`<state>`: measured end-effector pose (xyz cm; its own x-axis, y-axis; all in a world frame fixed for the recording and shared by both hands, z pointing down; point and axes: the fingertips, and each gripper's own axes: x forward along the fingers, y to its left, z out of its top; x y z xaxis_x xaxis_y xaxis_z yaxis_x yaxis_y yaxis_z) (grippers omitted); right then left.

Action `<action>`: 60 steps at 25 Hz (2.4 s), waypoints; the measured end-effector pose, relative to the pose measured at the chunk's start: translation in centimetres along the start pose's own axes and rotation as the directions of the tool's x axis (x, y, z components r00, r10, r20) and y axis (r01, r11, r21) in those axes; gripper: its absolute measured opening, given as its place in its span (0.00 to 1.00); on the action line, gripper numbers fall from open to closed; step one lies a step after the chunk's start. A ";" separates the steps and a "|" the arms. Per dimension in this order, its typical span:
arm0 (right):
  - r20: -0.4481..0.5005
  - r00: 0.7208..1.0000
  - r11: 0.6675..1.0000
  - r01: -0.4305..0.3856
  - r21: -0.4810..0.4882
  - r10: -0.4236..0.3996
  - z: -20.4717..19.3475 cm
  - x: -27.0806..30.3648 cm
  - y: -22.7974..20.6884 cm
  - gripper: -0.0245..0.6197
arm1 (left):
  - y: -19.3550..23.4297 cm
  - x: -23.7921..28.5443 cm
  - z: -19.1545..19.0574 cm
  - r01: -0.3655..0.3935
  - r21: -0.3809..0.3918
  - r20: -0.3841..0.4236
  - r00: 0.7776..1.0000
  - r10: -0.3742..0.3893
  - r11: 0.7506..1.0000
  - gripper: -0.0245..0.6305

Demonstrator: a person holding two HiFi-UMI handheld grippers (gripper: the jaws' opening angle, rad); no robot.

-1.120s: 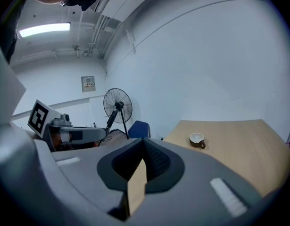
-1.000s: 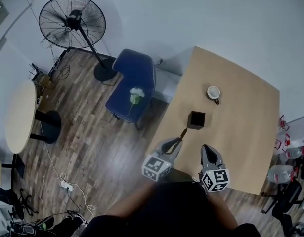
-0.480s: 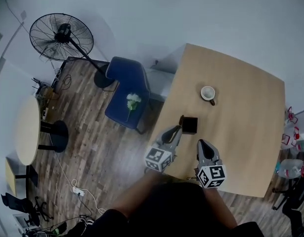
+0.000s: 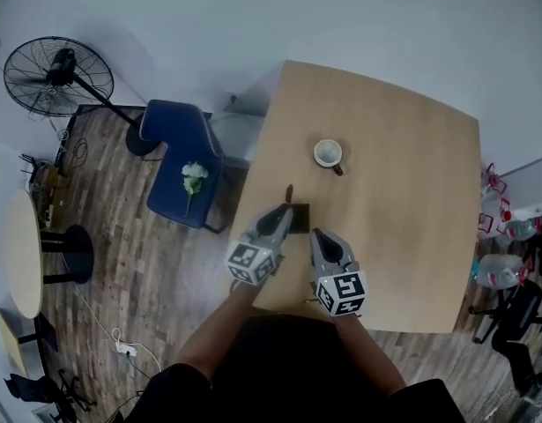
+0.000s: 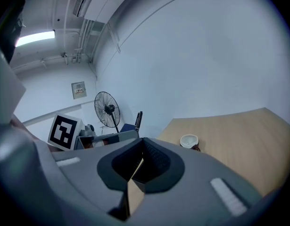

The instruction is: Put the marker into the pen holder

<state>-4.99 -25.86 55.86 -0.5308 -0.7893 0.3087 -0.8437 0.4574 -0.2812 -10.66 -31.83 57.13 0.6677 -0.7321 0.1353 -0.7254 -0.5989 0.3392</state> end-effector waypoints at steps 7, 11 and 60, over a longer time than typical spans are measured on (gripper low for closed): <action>-0.035 0.997 0.996 0.075 0.043 -0.074 -1.1 0.4 -4.4 0.04 | 0.4 4.3 -5.4 0.045 0.027 -0.112 0.993 -0.042 0.999 0.11; -0.054 0.993 0.992 0.110 0.053 -0.108 -1.7 -0.3 -6.0 0.04 | 1.0 4.8 -7.2 0.061 0.063 -0.148 0.988 -0.051 0.996 0.11; 0.095 0.954 0.953 0.293 -0.075 -0.285 4.3 -9.9 3.8 0.04 | -3.1 -16.5 8.6 -0.026 0.161 0.037 0.999 0.020 0.987 0.04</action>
<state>-2.60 -18.12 47.80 -0.2578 -0.9223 0.2880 -0.9656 0.2356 -0.1097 -20.85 -20.72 45.80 0.6461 -0.7557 0.1075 -0.7600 -0.6240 0.1815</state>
